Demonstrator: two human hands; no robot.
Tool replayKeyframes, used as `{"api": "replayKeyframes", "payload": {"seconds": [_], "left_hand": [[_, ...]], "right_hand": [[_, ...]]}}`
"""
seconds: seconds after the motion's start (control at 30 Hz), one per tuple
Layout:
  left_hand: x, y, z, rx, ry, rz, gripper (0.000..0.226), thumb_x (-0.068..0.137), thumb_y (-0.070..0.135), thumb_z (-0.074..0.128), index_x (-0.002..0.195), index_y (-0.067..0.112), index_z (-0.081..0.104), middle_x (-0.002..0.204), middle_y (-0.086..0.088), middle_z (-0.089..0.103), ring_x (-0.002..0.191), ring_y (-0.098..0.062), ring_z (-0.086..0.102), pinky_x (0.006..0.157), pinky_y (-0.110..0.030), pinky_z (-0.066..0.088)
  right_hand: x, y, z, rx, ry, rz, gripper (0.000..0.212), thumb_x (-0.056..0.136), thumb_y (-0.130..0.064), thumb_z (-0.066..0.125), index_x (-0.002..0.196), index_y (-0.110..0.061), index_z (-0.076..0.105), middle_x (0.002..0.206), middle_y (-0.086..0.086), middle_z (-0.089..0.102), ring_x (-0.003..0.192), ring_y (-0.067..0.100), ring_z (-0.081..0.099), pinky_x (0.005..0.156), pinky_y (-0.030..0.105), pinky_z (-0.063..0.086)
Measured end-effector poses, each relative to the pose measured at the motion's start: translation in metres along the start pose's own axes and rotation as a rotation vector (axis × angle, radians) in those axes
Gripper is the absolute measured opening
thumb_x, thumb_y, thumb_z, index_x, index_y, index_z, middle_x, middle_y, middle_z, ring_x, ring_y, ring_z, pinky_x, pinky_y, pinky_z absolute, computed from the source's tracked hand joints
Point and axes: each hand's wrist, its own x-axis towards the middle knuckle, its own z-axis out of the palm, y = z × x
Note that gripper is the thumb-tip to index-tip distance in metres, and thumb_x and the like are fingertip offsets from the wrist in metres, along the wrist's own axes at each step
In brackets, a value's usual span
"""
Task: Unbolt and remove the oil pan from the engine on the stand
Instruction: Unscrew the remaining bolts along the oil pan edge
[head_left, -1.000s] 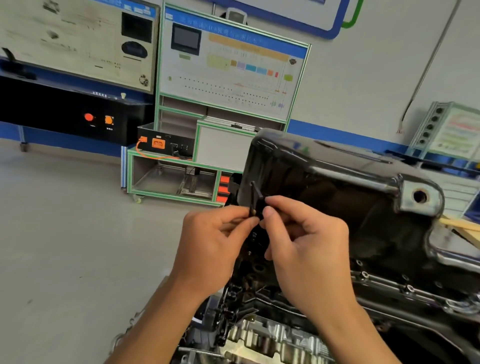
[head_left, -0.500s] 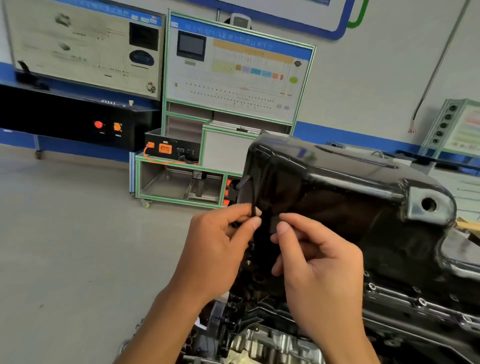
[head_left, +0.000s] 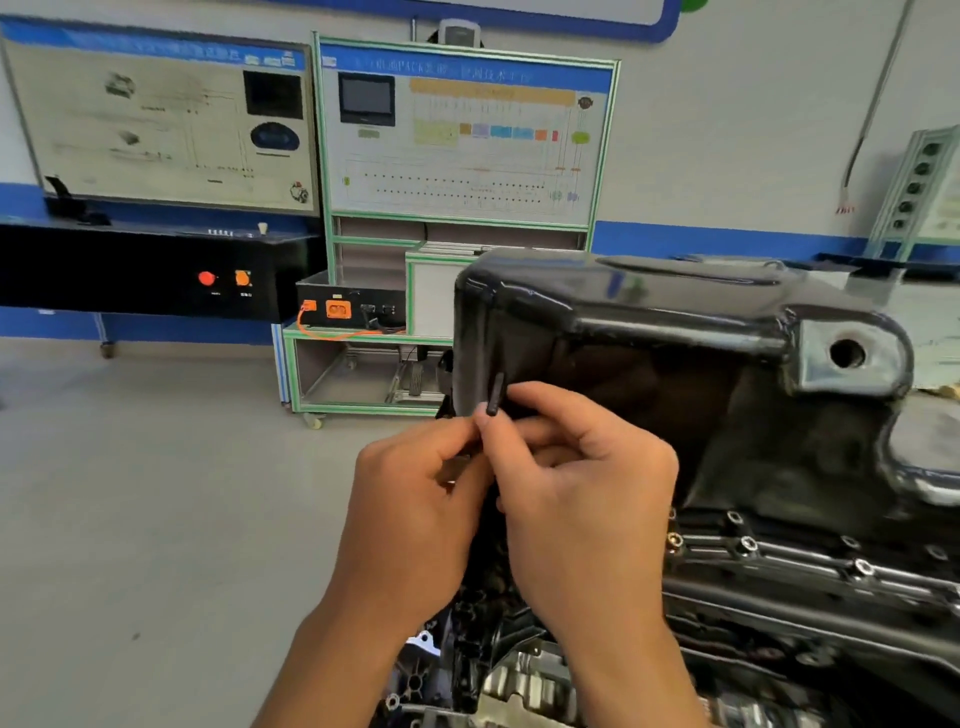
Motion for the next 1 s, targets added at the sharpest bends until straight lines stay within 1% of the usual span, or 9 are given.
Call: {"api": "replayKeyframes", "payload": {"seconds": [0.13, 0.23, 0.33, 0.43, 0.6, 0.67, 0.83, 0.93, 1.0], "left_hand": [[0.0, 0.003, 0.003, 0.049, 0.075, 0.03, 0.035, 0.088, 0.009, 0.073, 0.099, 0.041, 0.075, 0.078, 0.014, 0.075, 0.068, -0.011, 0.07, 0.055, -0.031, 0.055], [0.001, 0.007, 0.004, 0.048, 0.105, 0.038, 0.035, 0.084, 0.01, 0.074, 0.094, 0.044, 0.071, 0.078, 0.017, 0.074, 0.071, -0.004, 0.071, 0.059, -0.025, 0.056], [0.002, 0.005, 0.005, 0.046, 0.162, -0.004, 0.032, 0.08, 0.005, 0.078, 0.08, 0.036, 0.071, 0.072, 0.017, 0.072, 0.066, -0.002, 0.069, 0.055, -0.015, 0.051], [0.001, 0.001, 0.005, 0.002, 0.165, -0.056, 0.014, 0.08, 0.01, 0.079, 0.075, 0.021, 0.072, 0.068, 0.013, 0.071, 0.064, -0.009, 0.069, 0.054, -0.028, 0.055], [0.003, 0.006, 0.0, -0.181, 0.045, -0.055, 0.031, 0.089, 0.016, 0.068, 0.094, 0.046, 0.073, 0.088, 0.014, 0.074, 0.083, -0.007, 0.072, 0.072, -0.02, 0.058], [0.004, 0.005, -0.005, -0.216, -0.003, -0.054, 0.03, 0.09, 0.018, 0.064, 0.103, 0.044, 0.072, 0.094, 0.017, 0.076, 0.089, -0.005, 0.072, 0.079, -0.019, 0.057], [0.01, 0.0, -0.01, -0.165, -0.099, -0.022, 0.031, 0.093, 0.005, 0.066, 0.107, 0.032, 0.073, 0.095, 0.017, 0.076, 0.09, -0.001, 0.072, 0.079, -0.016, 0.055], [0.012, -0.002, -0.011, -0.209, -0.111, -0.052, 0.022, 0.091, 0.005, 0.067, 0.103, 0.021, 0.076, 0.089, 0.011, 0.078, 0.085, -0.004, 0.073, 0.076, -0.019, 0.057], [0.013, -0.003, -0.013, -0.208, -0.128, -0.041, 0.02, 0.09, 0.005, 0.068, 0.098, 0.021, 0.077, 0.085, 0.012, 0.077, 0.08, -0.004, 0.073, 0.071, -0.017, 0.056]], "right_hand": [[-0.002, 0.003, 0.009, 0.024, 0.092, -0.089, 0.024, 0.081, -0.016, 0.082, 0.097, -0.027, 0.068, 0.077, -0.013, 0.07, 0.058, 0.004, 0.065, 0.053, 0.02, 0.053], [-0.005, 0.007, 0.017, 0.051, 0.156, -0.088, 0.014, 0.08, -0.011, 0.083, 0.088, -0.021, 0.077, 0.071, -0.016, 0.069, 0.065, 0.0, 0.068, 0.061, 0.011, 0.052], [-0.009, 0.011, 0.021, 0.008, 0.156, -0.092, 0.007, 0.08, -0.009, 0.083, 0.082, -0.015, 0.08, 0.069, -0.008, 0.072, 0.063, 0.006, 0.068, 0.058, 0.021, 0.055], [-0.01, 0.013, 0.021, -0.055, 0.12, -0.095, 0.003, 0.083, -0.012, 0.08, 0.081, -0.014, 0.079, 0.064, -0.006, 0.069, 0.059, 0.01, 0.066, 0.055, 0.029, 0.054], [-0.008, 0.01, 0.016, -0.112, 0.08, -0.111, 0.012, 0.092, -0.015, 0.069, 0.08, -0.016, 0.067, 0.058, -0.002, 0.06, 0.053, 0.016, 0.058, 0.049, 0.039, 0.049], [-0.006, 0.008, 0.01, -0.148, -0.012, -0.104, 0.014, 0.095, -0.018, 0.064, 0.082, -0.014, 0.065, 0.061, -0.002, 0.061, 0.054, 0.016, 0.058, 0.05, 0.041, 0.048], [0.004, 0.001, -0.008, -0.184, -0.194, -0.056, 0.009, 0.094, -0.022, 0.066, 0.102, -0.025, 0.068, 0.086, -0.013, 0.07, 0.066, 0.007, 0.066, 0.061, 0.031, 0.052], [0.011, -0.002, -0.014, -0.187, -0.218, -0.059, 0.007, 0.09, -0.021, 0.073, 0.094, -0.021, 0.078, 0.065, -0.013, 0.066, 0.052, 0.004, 0.059, 0.054, 0.017, 0.049], [0.015, -0.004, -0.013, -0.163, -0.201, -0.066, 0.007, 0.087, -0.023, 0.077, 0.093, -0.022, 0.079, 0.057, -0.012, 0.064, 0.047, 0.005, 0.056, 0.052, 0.017, 0.05]]}}
